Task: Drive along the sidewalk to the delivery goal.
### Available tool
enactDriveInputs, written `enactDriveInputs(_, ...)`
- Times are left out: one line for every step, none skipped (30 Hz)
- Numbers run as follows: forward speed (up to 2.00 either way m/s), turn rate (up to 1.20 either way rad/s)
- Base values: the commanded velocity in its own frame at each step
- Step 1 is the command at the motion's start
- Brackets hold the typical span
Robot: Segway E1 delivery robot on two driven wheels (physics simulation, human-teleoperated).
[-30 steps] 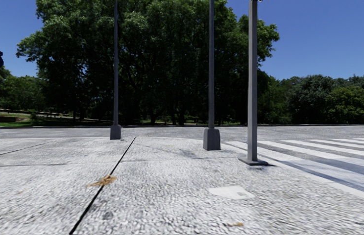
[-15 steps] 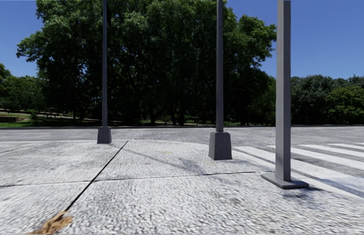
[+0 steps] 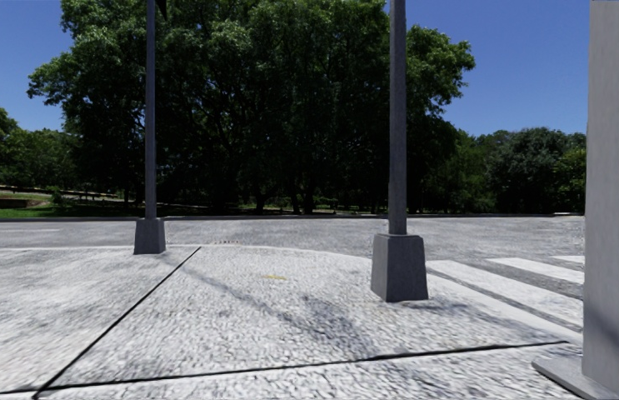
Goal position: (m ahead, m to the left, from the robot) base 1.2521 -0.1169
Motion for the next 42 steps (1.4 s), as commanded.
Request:
enactDriveInputs(2.0, 0.0)
enactDriveInputs(2.0, 0.06)
enactDriveInputs(2.0, 0.06)
enactDriveInputs(2.0, 0.1)
enactDriveInputs(2.0, 0.11)
enactDriveInputs(2.0, 0.18)
enactDriveInputs(2.0, 0.18)
enactDriveInputs(1.53, 0.35)
enactDriveInputs(1.53, 0.35)
enactDriveInputs(1.43, 0.35)
enactDriveInputs(1.36, 0.36)
enactDriveInputs(1.31, 0.37)
enactDriveInputs(1.31, 0.37)
enactDriveInputs(1.27, 0.38)
enactDriveInputs(1.19, 0.39)
enactDriveInputs(1.13, 0.39)
enactDriveInputs(1.13, 0.39)
enactDriveInputs(1.07, 0.39)
enactDriveInputs(1.03, 0.39)
enactDriveInputs(1.02, 0.39)
enactDriveInputs(1.02, 0.39)
enactDriveInputs(1.01, 0.39)
enactDriveInputs(1.0, 0.39)
enactDriveInputs(0.99, 0.39)
enactDriveInputs(0.99, 0.39)
enactDriveInputs(0.98, 0.35)
enactDriveInputs(0.98, 0.0)
enactDriveInputs(0.91, 0.0)
enactDriveInputs(0.61, 0.0)
enactDriveInputs(0.61, 0.0)
enactDriveInputs(0.0, 0.0)
enactDriveInputs(0.0, 0.0)
enactDriveInputs(0.0, 0.0)
enactDriveInputs(0.0, 0.0)
enactDriveInputs(0.0, 0.0)
enactDriveInputs(0.0, 0.0)
enactDriveInputs(0.0, 0.0)
enactDriveInputs(0.0, 0.0)
enactDriveInputs(0.0, 0.0)
enactDriveInputs(0.0, 0.0)
enactDriveInputs(0.0, 0.0)
enactDriveInputs(0.0, 0.0)
